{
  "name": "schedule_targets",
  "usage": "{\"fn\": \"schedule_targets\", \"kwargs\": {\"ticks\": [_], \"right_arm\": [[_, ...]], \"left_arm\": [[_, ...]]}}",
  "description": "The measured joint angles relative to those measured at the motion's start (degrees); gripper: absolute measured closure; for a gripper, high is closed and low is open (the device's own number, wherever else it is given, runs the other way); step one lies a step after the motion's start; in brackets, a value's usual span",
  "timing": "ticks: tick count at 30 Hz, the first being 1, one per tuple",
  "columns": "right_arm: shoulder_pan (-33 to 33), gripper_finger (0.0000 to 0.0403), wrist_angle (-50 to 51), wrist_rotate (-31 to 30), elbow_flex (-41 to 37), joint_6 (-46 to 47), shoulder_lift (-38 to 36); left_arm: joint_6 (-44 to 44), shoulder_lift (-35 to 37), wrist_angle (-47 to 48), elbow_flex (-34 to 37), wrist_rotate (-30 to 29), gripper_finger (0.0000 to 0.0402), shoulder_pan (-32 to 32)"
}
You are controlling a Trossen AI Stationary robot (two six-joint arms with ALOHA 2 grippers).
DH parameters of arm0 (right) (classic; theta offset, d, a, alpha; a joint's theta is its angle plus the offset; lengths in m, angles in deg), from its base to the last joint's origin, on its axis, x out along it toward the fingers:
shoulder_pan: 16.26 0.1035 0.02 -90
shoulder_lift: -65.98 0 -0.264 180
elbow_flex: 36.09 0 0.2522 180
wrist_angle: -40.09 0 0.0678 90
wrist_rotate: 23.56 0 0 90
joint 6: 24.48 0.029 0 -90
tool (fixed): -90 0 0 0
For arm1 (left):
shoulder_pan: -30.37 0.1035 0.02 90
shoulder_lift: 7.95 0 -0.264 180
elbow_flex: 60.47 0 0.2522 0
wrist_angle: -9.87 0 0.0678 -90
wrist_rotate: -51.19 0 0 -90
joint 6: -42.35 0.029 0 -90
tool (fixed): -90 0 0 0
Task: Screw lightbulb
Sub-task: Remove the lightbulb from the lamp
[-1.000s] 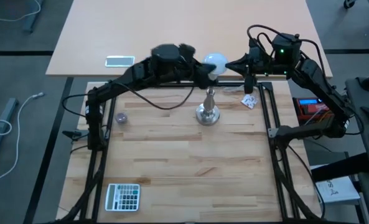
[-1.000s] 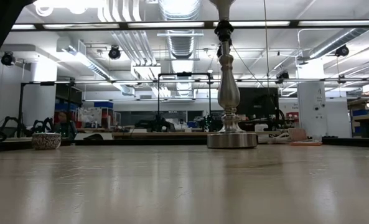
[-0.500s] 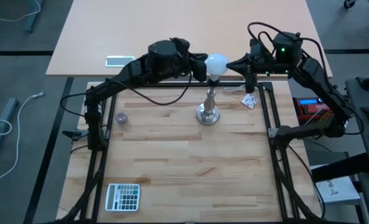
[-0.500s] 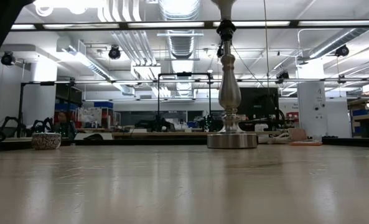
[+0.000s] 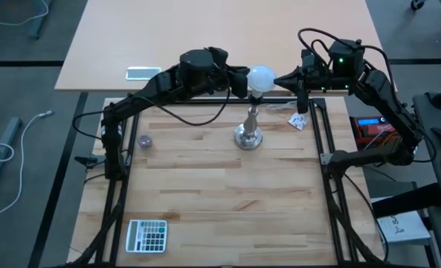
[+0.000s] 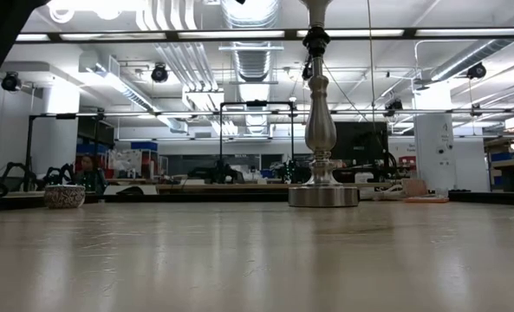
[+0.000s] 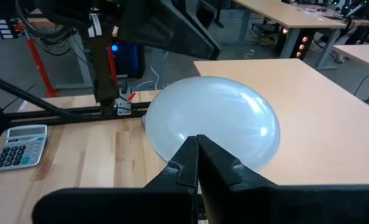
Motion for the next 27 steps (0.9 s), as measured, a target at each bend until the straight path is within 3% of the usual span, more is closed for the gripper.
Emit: {"fn": "schedule_targets", "kwargs": {"ticks": [9,14,18,27], "right_arm": [[0.0,0.0403,0.4,0.0,0.0,-0.5,0.0],[0.0,0.0403,0.4,0.0,0.0,-0.7,0.0],[0.0,0.0403,0.3,-0.1,0.0,-2.3,-0.6],[0.0,0.0403,-0.3,-0.9,1.1,-2.5,-1.4]], "left_arm": [[-6.2,-1.3,0.7,0.2,0.7,0.0241,0.3],[-6.3,-1.7,-0.2,0.2,3.9,0.0206,0.4],[-6.3,-1.7,-0.3,0.2,4.7,0.0202,0.3],[-5.3,-1.6,-3.2,0.2,5.6,0.0236,0.2]]}}
